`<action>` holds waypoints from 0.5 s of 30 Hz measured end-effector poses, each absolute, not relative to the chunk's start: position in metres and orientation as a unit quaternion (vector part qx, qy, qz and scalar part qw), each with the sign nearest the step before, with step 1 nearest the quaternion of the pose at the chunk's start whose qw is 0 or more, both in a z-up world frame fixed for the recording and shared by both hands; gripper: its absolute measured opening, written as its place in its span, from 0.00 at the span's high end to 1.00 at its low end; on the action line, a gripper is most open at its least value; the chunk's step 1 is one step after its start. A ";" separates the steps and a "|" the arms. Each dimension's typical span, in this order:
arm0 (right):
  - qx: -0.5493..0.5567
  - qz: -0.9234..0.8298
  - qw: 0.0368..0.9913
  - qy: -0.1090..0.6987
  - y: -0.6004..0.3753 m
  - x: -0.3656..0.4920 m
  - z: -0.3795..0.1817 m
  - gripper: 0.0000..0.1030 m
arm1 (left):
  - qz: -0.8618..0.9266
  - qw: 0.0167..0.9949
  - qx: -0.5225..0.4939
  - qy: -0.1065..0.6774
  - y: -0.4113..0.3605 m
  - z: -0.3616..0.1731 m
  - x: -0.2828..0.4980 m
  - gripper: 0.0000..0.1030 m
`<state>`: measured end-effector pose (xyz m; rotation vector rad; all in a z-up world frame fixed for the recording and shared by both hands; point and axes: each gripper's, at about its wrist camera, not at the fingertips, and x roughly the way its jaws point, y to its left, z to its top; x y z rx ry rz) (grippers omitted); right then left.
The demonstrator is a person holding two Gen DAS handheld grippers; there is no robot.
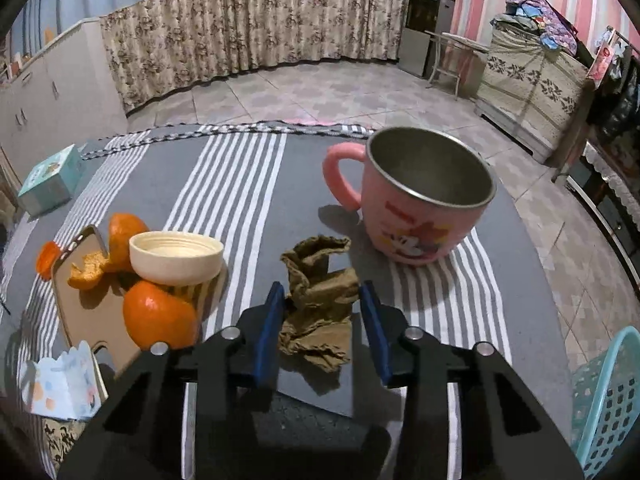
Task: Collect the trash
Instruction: 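Grasp the brown paper wrapper with the right tool while the left tool holds the mask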
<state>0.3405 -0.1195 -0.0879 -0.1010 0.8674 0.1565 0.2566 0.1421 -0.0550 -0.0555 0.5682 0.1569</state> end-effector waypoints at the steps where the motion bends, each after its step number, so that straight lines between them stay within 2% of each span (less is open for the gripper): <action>1: -0.048 0.078 0.904 0.418 -0.122 0.338 -0.086 0.82 | 0.076 0.956 -0.027 0.281 0.141 -0.056 0.257 0.77; 2: -0.042 0.082 0.904 0.418 -0.127 0.334 -0.083 0.88 | 0.074 0.956 -0.027 0.284 0.141 -0.057 0.258 0.77; 15: -0.017 0.080 0.926 0.368 -0.199 0.259 -0.040 0.95 | 0.053 0.953 -0.034 0.295 0.126 -0.050 0.255 0.77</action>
